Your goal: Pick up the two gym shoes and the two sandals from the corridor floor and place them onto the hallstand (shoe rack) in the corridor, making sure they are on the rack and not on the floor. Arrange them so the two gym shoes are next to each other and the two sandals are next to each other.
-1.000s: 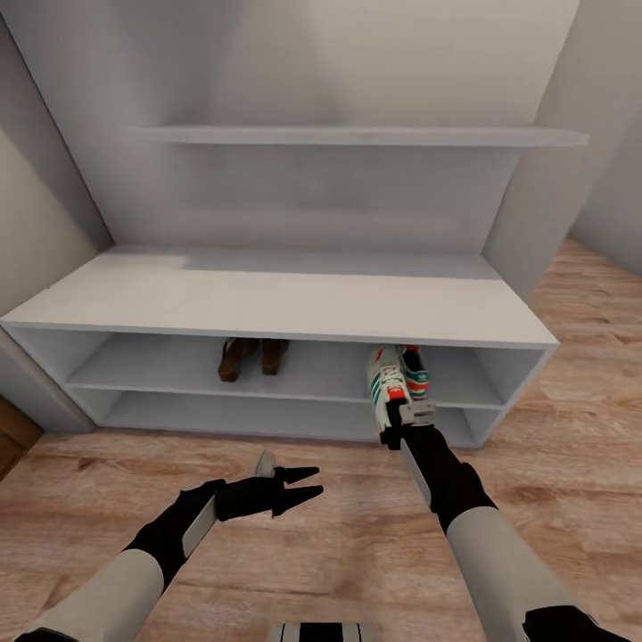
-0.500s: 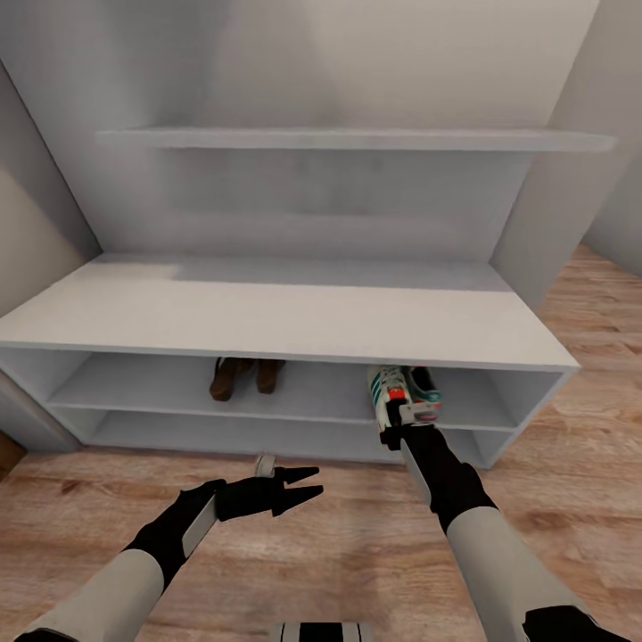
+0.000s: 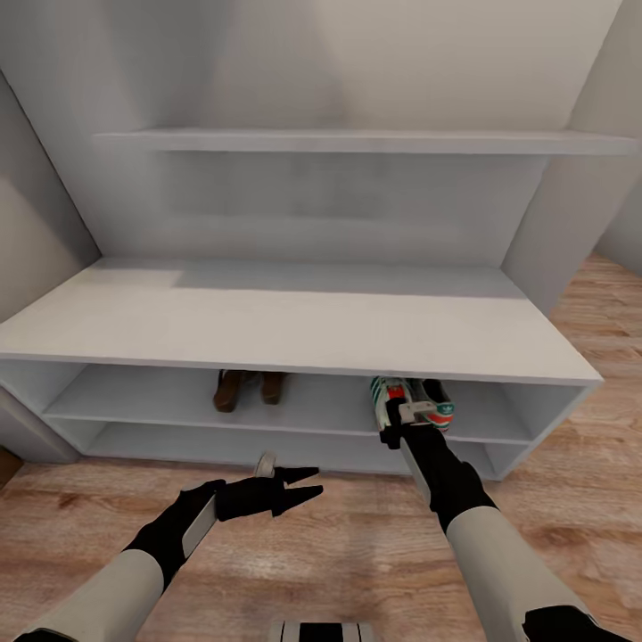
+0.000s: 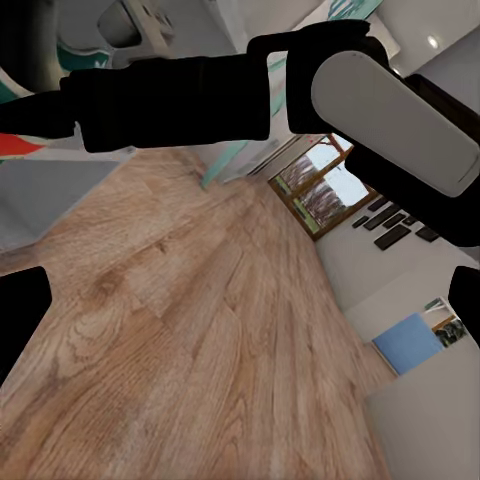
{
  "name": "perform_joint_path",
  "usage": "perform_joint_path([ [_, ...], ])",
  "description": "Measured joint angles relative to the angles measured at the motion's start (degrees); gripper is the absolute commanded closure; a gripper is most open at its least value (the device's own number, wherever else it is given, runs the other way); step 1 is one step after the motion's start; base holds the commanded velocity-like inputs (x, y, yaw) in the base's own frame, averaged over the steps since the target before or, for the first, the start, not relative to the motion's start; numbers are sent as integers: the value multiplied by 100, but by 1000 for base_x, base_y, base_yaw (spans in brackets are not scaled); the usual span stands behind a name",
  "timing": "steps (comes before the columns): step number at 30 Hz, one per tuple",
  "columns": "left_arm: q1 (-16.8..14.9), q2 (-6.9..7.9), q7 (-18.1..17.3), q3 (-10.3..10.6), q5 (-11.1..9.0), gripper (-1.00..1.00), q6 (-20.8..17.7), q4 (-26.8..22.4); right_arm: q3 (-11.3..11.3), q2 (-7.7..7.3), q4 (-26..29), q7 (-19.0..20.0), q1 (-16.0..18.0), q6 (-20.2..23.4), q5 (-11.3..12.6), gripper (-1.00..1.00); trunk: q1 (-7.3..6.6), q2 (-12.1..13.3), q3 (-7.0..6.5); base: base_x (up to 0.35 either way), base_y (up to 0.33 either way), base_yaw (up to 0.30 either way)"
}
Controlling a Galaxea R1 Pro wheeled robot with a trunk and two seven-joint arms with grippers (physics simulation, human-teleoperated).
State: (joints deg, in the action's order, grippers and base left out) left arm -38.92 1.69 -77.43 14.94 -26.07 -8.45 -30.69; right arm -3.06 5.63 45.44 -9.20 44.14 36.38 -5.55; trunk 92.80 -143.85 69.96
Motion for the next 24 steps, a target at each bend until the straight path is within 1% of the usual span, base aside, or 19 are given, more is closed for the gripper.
perform_joint_path([
  [2,-2,-1,-1,1,-1,-100,0,1,-6,-1,43,11,-1,54,93,100,-1,0,0,201,15,0],
  [3,-2,-1,-2,1,-1,-100,0,1,-5,-3,44,13,-1,-17,126,100,-1,0,0,282,54,0],
  [4,-1,-1,-3,2,-1,-100,0,2,-7,-4,73,13,-3,-21,115,100,-1,0,0,298,63,0],
  [5,0,-1,-3,2,-1,-100,0,3,-6,-7,74,4,-3,-14,34,100,0,1,0,306,54,0],
  [6,-2,-1,-3,2,-1,-100,0,2,-5,-7,76,0,-4,-12,9,100,-1,1,0,292,34,0],
  [8,0,-1,-2,2,-1,-100,0,2,-3,-8,74,1,-2,-10,1,100,0,1,0,196,18,0],
  [19,-3,-2,-1,2,-1,-100,0,3,-4,-7,73,7,-2,-13,25,100,2,1,0,52,2,0],
  [20,-2,-2,-2,3,-1,-100,0,3,-4,-7,72,8,-2,-12,29,-100,2,1,0,41,0,0],
  [21,-2,-2,-3,3,-1,-100,0,3,-2,-10,-24,-1,-5,-5,-9,-100,4,3,1,21,0,0],
  [24,-2,-2,-3,3,-1,-100,0,3,-2,-10,-25,0,-5,-6,-12,-100,4,3,1,12,0,0],
])
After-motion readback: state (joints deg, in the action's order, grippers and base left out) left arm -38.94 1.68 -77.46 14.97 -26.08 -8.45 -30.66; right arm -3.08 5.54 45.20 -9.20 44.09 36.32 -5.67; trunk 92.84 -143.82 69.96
